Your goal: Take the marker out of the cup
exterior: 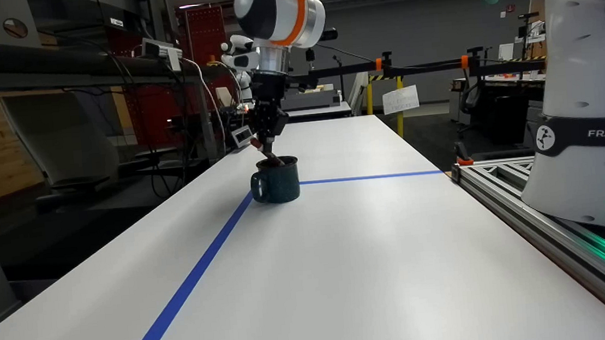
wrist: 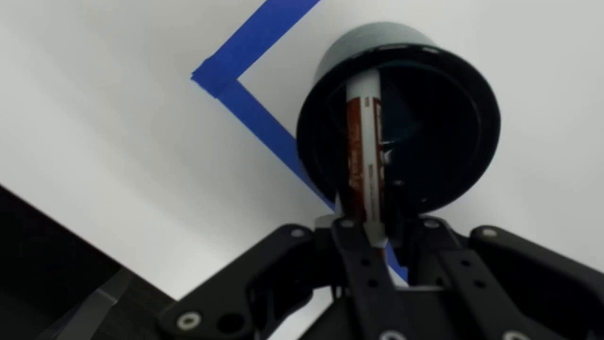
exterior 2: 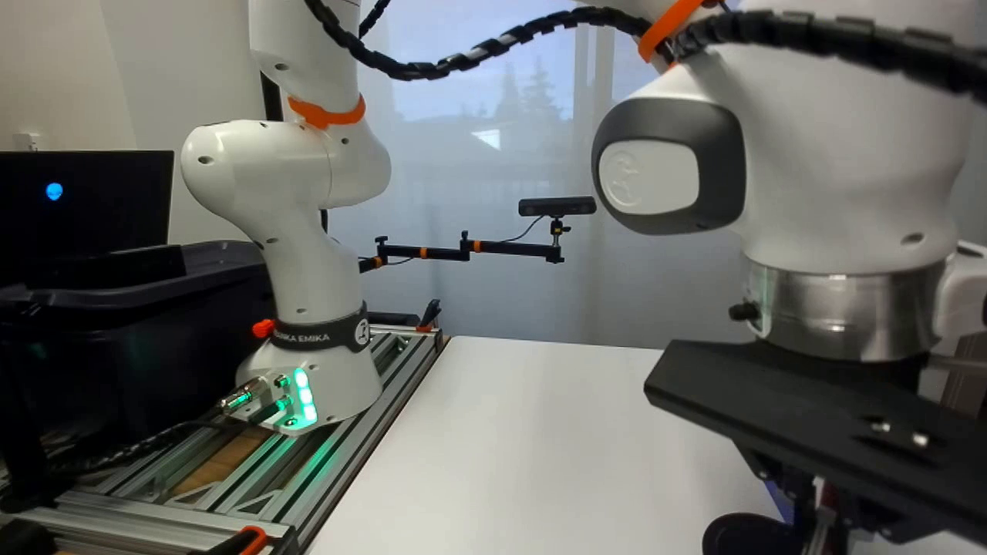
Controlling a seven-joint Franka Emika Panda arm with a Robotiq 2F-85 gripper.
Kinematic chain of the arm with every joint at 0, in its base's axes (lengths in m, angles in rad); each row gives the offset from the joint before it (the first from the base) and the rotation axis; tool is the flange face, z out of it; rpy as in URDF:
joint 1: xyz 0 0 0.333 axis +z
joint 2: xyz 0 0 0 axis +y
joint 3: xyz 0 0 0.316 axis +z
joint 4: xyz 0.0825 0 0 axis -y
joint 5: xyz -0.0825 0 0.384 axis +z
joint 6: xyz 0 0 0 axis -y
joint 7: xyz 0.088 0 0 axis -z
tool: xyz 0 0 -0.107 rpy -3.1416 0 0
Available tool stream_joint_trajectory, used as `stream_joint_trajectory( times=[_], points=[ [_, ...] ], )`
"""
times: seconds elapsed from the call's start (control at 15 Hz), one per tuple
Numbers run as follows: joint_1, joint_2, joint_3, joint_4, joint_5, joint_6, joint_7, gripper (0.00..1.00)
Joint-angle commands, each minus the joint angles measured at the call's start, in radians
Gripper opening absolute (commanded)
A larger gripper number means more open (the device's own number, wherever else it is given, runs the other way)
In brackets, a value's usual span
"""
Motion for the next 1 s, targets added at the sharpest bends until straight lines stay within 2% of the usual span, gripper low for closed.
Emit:
stream_joint_trajectory(
  times=[0.0,0.27,0.53,0.93],
  points=[
    [0.035,-0.14,-0.004,-0.047,-0.048,-0.021,0.009,0.05],
    [0.112,-0.176,0.017,-0.029,-0.064,-0.04,-0.006,0.05],
    [0.196,-0.131,0.055,-0.016,-0.099,-0.028,-0.025,0.05],
    [0.276,-0.033,0.065,-0.031,-0.329,0.006,0.062,0.05]
  ],
)
